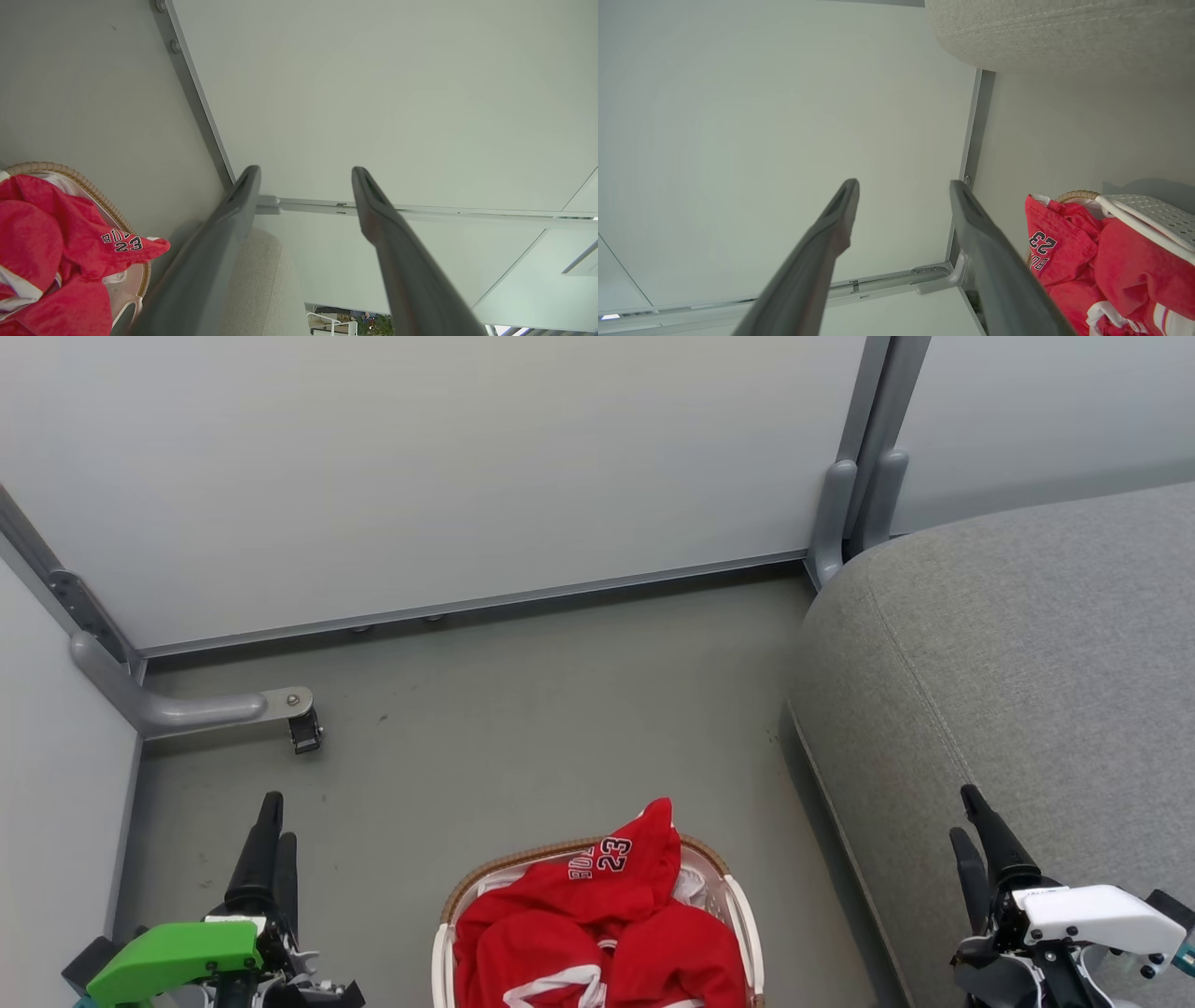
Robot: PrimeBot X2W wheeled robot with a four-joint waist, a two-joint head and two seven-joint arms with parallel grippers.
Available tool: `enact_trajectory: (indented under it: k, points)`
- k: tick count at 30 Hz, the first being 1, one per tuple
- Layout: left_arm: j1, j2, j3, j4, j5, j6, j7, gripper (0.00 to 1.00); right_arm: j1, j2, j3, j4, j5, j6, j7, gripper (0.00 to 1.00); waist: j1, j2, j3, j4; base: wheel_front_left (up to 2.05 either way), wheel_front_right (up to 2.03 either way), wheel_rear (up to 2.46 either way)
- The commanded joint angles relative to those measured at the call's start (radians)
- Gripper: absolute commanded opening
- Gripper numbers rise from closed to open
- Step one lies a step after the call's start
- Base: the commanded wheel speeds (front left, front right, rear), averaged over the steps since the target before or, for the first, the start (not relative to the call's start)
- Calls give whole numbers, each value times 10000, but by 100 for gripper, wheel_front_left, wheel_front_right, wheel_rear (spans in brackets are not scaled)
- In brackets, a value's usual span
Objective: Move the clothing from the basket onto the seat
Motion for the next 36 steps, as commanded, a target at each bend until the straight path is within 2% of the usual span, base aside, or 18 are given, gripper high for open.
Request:
enact_trajectory:
  k: [1, 16, 23, 28, 36]
  points:
    - [-83, 35, -81, -249, 243, -9, -116, 100, -156, -74, 12, -196, -296, 2, -145, 100, 0, 0, 2, 5, 0, 0, 0]
    - [7, 54, -345, -663, 2198, -19, -758, 100, -211, -104, -58, -659, -2858, 3, -790, 100, 0, 0, 12, 70, 0, 0, 0]
    - [54, 63, -419, -801, 3656, -5, -1030, 100, -172, -114, 194, -1075, -4651, 3, -1065, 100, 0, 0, 28, 120, 0, 0, 0]
    - [77, 68, -621, -940, 5011, 187, -1217, 100, -141, -123, 365, -1292, -5823, 3, -1249, 100, 0, 0, 48, 153, 0, 0, 0]
    - [152, 76, -989, -1001, 6555, 450, -1484, 100, -103, -133, 549, -1344, -7313, 3, -1520, 100, 0, 0, 66, 207, 0, 0, 0]
